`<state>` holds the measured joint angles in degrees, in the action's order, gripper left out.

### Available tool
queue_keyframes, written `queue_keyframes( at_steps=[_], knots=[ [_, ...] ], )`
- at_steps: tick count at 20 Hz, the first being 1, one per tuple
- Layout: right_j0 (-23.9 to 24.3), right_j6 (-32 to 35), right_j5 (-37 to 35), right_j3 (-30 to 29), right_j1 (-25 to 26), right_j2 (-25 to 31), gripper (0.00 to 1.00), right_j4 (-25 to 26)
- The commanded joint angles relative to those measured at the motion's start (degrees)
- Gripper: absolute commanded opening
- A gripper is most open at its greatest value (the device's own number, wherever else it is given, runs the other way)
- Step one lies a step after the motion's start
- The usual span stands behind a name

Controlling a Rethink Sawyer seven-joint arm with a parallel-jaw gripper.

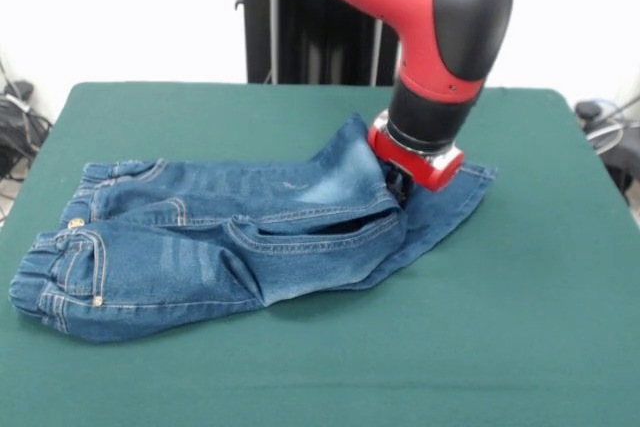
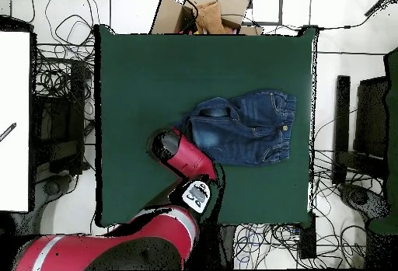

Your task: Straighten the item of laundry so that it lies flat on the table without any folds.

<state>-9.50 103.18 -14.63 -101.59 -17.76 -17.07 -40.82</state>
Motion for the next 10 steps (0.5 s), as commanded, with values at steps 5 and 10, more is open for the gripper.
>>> queue_keyframes(
  at_steps=[5,10],
  knots=[
    [-1.59,19.43,0.62,5.65,0.51,0.95,1.0,-5.02],
    [-2.51,20.37,0.59,5.45,0.46,0.85,1.0,-5.85]
  ],
)
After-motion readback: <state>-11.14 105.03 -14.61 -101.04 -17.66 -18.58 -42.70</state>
